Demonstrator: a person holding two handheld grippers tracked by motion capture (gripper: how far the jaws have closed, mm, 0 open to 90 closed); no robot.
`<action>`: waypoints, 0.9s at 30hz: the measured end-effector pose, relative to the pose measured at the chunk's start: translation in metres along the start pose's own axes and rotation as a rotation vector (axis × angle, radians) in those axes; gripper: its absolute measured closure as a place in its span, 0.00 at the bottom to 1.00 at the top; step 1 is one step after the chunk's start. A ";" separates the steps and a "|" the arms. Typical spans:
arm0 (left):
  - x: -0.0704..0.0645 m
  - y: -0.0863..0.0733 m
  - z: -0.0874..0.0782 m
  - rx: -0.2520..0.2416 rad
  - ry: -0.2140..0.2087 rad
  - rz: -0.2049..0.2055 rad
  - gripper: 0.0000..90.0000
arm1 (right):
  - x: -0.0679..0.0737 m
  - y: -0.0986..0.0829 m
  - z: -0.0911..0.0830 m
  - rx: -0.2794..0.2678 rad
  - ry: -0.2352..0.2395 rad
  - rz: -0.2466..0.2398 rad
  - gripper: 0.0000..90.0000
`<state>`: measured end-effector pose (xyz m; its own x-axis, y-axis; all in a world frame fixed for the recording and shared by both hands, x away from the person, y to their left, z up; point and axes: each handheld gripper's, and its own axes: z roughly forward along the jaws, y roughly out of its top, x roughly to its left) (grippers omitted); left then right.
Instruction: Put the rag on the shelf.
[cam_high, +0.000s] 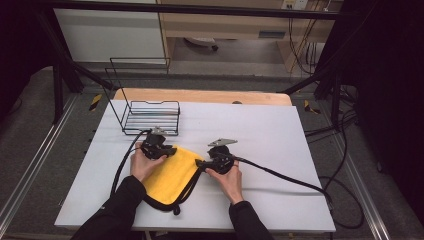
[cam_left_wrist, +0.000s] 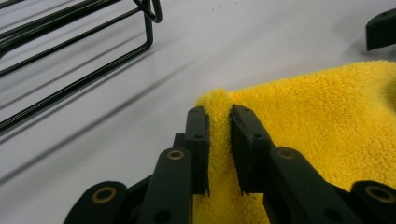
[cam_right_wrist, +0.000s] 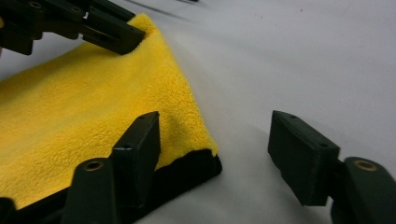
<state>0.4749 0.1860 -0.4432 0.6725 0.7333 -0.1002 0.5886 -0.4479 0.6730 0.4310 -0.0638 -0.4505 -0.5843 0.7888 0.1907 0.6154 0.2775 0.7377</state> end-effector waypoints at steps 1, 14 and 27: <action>0.000 0.000 0.000 -0.001 0.000 0.002 0.85 | 0.000 -0.001 0.002 0.004 -0.005 0.009 0.42; 0.001 -0.001 0.000 -0.007 -0.009 0.032 0.84 | 0.008 -0.005 0.000 0.040 0.025 0.129 0.72; 0.000 0.000 -0.001 -0.013 0.001 0.049 0.88 | 0.007 -0.003 0.001 0.066 0.060 0.188 0.87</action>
<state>0.4742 0.1863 -0.4430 0.7001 0.7109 -0.0663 0.5492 -0.4768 0.6863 0.4250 -0.0588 -0.4522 -0.4849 0.7966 0.3611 0.7489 0.1650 0.6418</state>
